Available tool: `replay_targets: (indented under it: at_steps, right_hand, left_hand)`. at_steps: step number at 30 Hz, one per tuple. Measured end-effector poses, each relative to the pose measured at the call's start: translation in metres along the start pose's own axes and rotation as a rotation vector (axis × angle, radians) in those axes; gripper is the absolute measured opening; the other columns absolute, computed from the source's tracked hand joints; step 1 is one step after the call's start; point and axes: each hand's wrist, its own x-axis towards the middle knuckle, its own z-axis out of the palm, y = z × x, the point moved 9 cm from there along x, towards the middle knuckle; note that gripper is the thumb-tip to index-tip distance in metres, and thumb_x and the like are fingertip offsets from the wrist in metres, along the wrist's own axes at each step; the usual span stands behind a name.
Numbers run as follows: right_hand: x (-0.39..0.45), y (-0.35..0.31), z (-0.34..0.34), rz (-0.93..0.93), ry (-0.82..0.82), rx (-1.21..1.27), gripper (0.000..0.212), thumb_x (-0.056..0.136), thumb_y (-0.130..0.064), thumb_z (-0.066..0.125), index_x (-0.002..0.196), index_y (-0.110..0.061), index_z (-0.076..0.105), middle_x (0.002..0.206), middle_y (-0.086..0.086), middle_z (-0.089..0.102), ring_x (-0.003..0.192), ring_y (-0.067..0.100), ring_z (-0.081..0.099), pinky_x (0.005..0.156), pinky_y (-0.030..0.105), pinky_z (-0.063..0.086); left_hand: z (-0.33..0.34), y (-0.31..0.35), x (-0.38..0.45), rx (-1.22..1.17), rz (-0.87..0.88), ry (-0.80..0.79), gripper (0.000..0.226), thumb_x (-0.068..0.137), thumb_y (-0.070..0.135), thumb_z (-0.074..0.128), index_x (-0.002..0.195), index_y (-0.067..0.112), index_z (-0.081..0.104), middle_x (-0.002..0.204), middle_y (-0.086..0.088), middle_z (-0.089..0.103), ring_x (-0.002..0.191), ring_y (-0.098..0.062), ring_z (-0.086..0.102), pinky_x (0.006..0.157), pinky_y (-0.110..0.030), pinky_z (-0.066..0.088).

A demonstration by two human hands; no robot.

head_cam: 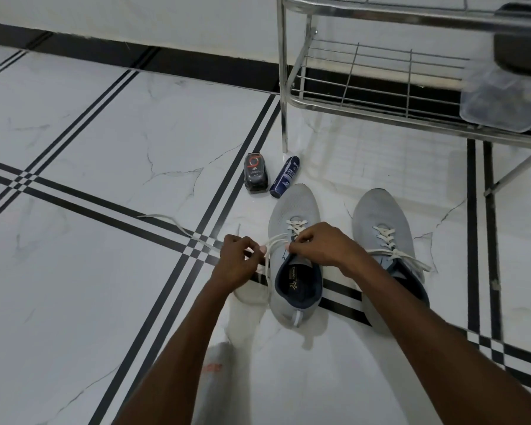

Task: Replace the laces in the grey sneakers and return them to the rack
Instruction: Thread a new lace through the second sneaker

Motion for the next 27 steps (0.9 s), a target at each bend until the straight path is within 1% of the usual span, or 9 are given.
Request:
replay_targets:
  at_steps: [2, 4, 8, 11, 16, 19, 23, 25, 27]
  right_hand:
    - [-0.001, -0.010, -0.017, -0.045, 0.105, -0.082, 0.026, 0.090, -0.037, 0.069, 0.093, -0.013, 0.080, 0.096, 0.004, 0.074, 0.091, 0.020, 0.067, 0.071, 0.029, 0.047]
    - [-0.003, -0.029, -0.040, -0.162, 0.294, -0.086, 0.023, 0.091, -0.037, 0.071, 0.100, -0.016, 0.077, 0.095, 0.001, 0.067, 0.087, 0.017, 0.063, 0.070, 0.025, 0.040]
    - [0.006, -0.068, -0.006, -0.319, 0.002, -0.042, 0.033, 0.097, -0.036, 0.065, 0.129, -0.028, 0.065, 0.100, 0.000, 0.069, 0.081, 0.008, 0.060, 0.075, 0.025, 0.044]
    - [0.011, -0.070, 0.022, -0.328, -0.184, -0.213, 0.023, 0.101, -0.030, 0.056, 0.112, -0.024, 0.075, 0.099, -0.003, 0.071, 0.091, 0.016, 0.065, 0.082, 0.030, 0.050]
    - [0.031, -0.021, -0.047, -0.084, 0.470, 0.140, 0.029, 0.098, -0.020, 0.051, 0.124, -0.014, 0.062, 0.111, 0.013, 0.070, 0.104, 0.032, 0.066, 0.089, 0.036, 0.053]
    - [0.035, -0.043, -0.014, -0.197, 0.189, 0.143, 0.056, 0.094, -0.030, 0.063, 0.147, -0.027, 0.043, 0.108, 0.007, 0.073, 0.102, 0.023, 0.068, 0.086, 0.033, 0.055]
    - [0.017, -0.080, 0.037, -0.348, -0.180, -0.018, 0.017, 0.102, -0.029, 0.056, 0.111, -0.020, 0.067, 0.077, -0.001, 0.076, 0.060, 0.003, 0.067, 0.063, 0.022, 0.051]
    - [0.024, -0.074, 0.028, -0.312, -0.099, -0.023, 0.020, 0.101, -0.019, 0.052, 0.099, -0.017, 0.071, 0.076, 0.001, 0.076, 0.062, 0.005, 0.068, 0.068, 0.026, 0.053]
    - [0.034, -0.055, -0.012, -0.214, 0.224, 0.072, 0.023, 0.100, -0.012, 0.050, 0.107, -0.016, 0.071, 0.090, 0.007, 0.075, 0.079, 0.017, 0.072, 0.077, 0.029, 0.054]
  left_hand:
    - [-0.011, 0.001, -0.005, -0.069, -0.047, 0.015, 0.030, 0.096, 0.053, 0.058, 0.083, 0.028, 0.069, 0.113, 0.003, 0.056, 0.117, -0.018, 0.051, 0.103, -0.037, 0.042]
    - [-0.030, 0.013, -0.010, -0.133, -0.031, 0.047, 0.036, 0.095, 0.056, 0.051, 0.078, 0.028, 0.065, 0.100, 0.012, 0.059, 0.115, -0.023, 0.053, 0.105, -0.053, 0.039]
    - [-0.054, 0.057, -0.024, -0.101, 0.135, 0.028, 0.034, 0.096, 0.045, 0.038, 0.071, 0.029, 0.054, 0.075, 0.013, 0.057, 0.094, -0.017, 0.050, 0.093, -0.048, 0.035]
    - [-0.067, 0.058, -0.023, -0.155, 0.170, 0.046, 0.037, 0.103, 0.035, 0.041, 0.070, 0.021, 0.050, 0.074, 0.003, 0.055, 0.079, -0.015, 0.051, 0.083, -0.040, 0.039]
    - [-0.088, 0.025, -0.023, -0.178, 0.115, 0.096, 0.036, 0.104, 0.037, 0.042, 0.075, 0.020, 0.054, 0.073, 0.001, 0.057, 0.071, -0.008, 0.052, 0.078, -0.036, 0.040]
    - [-0.083, 0.030, -0.026, -0.049, 0.105, 0.151, 0.036, 0.106, 0.041, 0.045, 0.079, 0.024, 0.061, 0.079, -0.003, 0.064, 0.075, -0.003, 0.056, 0.088, -0.038, 0.040]
    - [-0.074, 0.043, -0.019, -0.008, 0.096, 0.121, 0.035, 0.101, 0.050, 0.043, 0.077, 0.034, 0.064, 0.074, 0.011, 0.065, 0.079, -0.002, 0.057, 0.104, -0.055, 0.041]
    - [-0.077, 0.042, -0.019, -0.013, 0.082, 0.114, 0.036, 0.100, 0.051, 0.042, 0.077, 0.034, 0.065, 0.075, 0.011, 0.065, 0.077, 0.000, 0.056, 0.106, -0.060, 0.039]
    - [-0.084, 0.038, -0.023, -0.016, 0.072, 0.140, 0.037, 0.104, 0.047, 0.043, 0.080, 0.028, 0.065, 0.083, 0.000, 0.067, 0.080, 0.001, 0.057, 0.109, -0.058, 0.037]
